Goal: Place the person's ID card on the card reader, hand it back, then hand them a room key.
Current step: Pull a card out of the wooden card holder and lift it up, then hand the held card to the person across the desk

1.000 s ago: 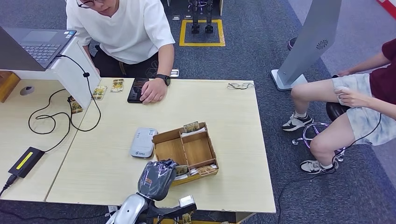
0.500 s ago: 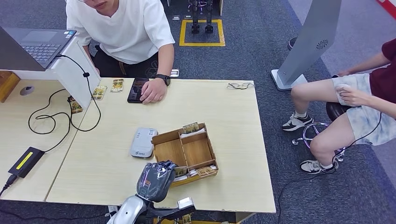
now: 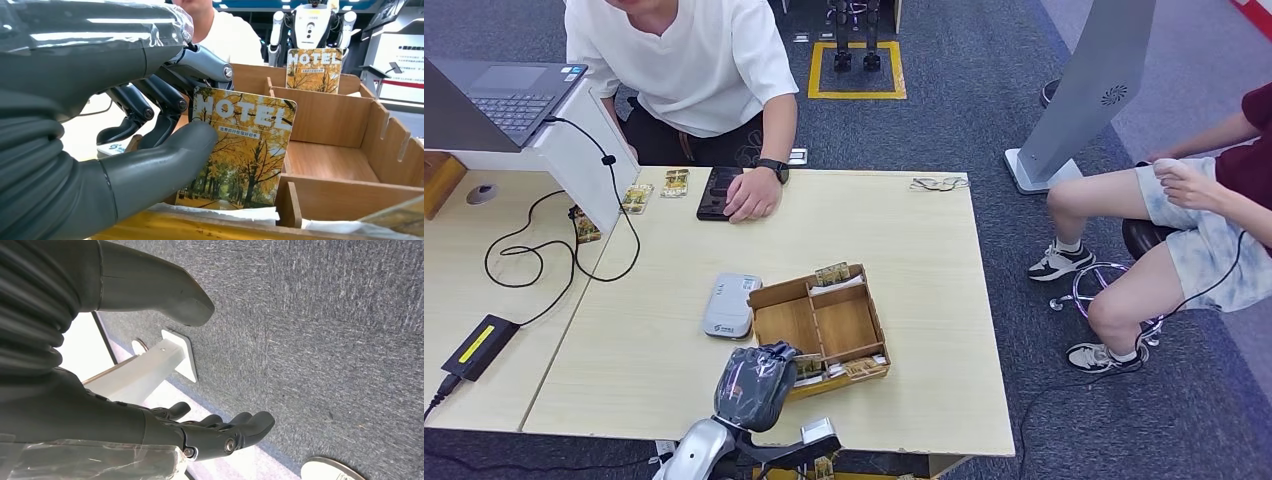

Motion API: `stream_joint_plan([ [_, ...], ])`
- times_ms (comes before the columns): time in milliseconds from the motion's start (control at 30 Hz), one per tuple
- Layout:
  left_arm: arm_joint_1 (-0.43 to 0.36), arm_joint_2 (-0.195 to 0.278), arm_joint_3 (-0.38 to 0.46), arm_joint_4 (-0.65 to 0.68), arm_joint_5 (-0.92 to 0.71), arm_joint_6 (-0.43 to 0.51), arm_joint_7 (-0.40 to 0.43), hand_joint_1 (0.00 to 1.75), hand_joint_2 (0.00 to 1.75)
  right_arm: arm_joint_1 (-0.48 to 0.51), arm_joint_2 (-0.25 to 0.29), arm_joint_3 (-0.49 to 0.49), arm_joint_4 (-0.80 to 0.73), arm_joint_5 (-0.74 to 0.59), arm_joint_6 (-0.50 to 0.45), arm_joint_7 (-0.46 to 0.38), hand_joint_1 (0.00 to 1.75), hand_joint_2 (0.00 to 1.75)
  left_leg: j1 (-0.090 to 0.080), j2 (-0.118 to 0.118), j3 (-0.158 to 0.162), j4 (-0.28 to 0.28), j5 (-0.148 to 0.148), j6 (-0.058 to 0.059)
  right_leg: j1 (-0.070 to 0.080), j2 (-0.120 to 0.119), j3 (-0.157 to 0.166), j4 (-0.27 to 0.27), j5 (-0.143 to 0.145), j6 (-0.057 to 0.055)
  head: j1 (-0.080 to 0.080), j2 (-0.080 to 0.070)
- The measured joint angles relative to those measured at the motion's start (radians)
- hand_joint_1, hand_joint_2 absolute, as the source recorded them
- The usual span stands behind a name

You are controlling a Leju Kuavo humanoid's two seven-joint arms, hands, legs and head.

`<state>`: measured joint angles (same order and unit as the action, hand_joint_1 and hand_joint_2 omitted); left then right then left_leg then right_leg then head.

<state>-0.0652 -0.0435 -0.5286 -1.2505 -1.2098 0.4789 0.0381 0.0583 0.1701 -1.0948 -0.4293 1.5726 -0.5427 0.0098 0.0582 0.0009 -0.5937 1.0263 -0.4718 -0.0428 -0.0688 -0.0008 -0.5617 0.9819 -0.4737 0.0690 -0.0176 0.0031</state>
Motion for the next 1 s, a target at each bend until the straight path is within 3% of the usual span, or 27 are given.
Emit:
stream_joint_plan([
  [433, -0.006, 0.000, 0.000, -0.091, 0.135, -0.042, -0.076, 1.75, 1.75, -0.004, -0.005, 0.000, 0.016, 0.000, -0.008, -0.004, 0.00, 1.75, 0.000, 0.000, 0.000, 0.000, 0.000, 0.000, 0.000, 0.000, -0.001, 0.000, 0.000, 0.000, 0.000, 0.000],
  [1000, -0.033, 0.001, 0.000, -0.161, 0.172, -0.050, -0.098, 1.75, 1.75, -0.008, -0.009, 0.002, 0.035, 0.000, -0.017, -0.012, 0.00, 1.75, 0.000, 0.000, 0.000, 0.000, 0.000, 0.000, 0.000, 0.000, -0.001, 0.000, 0.000, 0.000, 0.000, 0.000],
])
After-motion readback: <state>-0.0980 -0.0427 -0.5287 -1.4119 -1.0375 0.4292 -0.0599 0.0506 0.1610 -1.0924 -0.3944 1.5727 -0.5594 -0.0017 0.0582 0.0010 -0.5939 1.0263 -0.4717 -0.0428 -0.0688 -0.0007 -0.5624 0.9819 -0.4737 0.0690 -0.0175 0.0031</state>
